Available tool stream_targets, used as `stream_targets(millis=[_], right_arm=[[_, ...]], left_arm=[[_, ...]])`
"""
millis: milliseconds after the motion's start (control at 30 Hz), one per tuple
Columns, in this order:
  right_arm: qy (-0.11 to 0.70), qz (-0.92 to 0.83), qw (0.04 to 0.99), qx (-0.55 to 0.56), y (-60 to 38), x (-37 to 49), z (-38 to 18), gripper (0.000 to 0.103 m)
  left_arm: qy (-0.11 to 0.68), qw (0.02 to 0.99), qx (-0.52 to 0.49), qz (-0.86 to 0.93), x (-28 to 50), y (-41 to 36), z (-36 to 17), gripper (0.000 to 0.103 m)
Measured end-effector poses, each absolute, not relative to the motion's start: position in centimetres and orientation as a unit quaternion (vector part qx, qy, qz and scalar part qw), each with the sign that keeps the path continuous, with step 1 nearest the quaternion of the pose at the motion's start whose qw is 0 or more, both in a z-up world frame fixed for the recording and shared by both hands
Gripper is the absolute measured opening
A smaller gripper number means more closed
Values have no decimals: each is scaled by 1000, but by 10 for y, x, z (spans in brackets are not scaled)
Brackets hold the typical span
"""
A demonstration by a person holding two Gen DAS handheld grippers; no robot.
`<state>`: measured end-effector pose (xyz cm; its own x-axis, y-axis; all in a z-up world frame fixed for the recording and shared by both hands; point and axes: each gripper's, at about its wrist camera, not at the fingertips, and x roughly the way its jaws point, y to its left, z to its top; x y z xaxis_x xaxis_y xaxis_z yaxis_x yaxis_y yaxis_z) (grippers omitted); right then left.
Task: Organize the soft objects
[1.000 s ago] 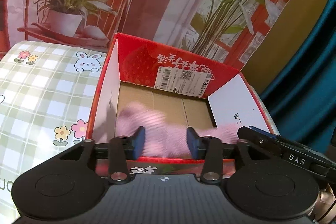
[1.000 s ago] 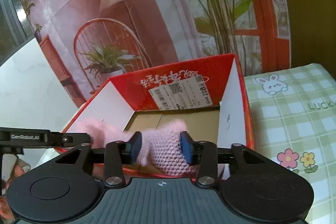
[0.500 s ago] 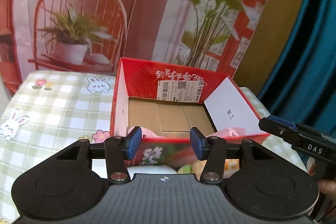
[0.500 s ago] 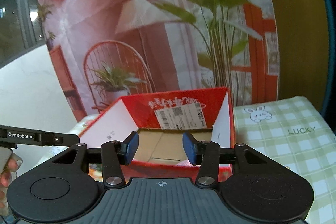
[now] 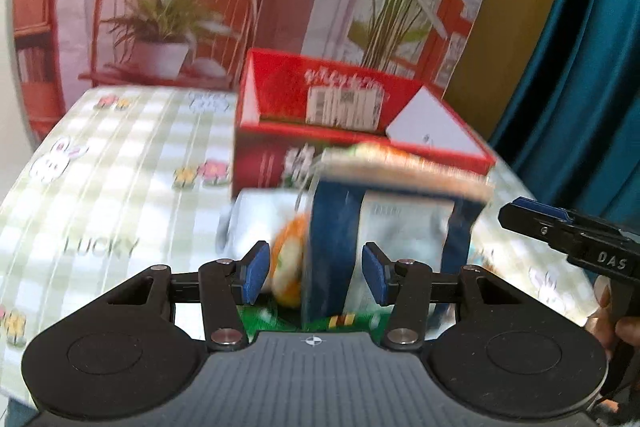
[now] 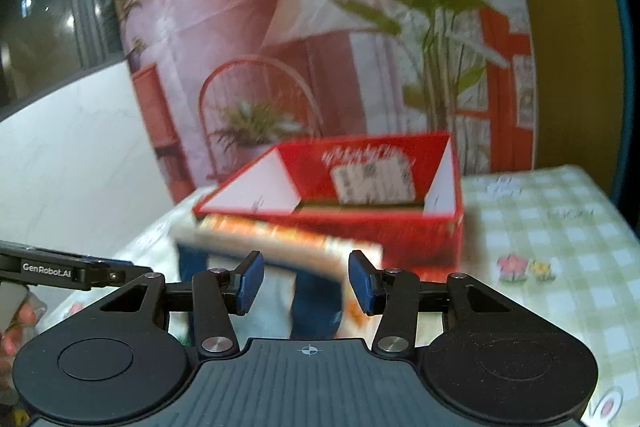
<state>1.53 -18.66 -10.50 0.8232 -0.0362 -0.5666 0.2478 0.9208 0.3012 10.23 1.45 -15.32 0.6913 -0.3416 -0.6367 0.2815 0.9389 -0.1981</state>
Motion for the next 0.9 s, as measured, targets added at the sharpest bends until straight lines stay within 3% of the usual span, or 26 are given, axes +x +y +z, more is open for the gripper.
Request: stream_targets(millis=[333,467,900], right_arm=[[353,-54,908,219,-163,-15,-134,44],[388,-41,898,203,-154,-12,-142,38],[457,-5,861,223,-147,3,-171,40]], left_arm=[[409,900,-92,-118,86,48,-185,53],[435,887,-100,-117,87,48,-196,53],[482,860,-107,-128,91,46,-220,53]])
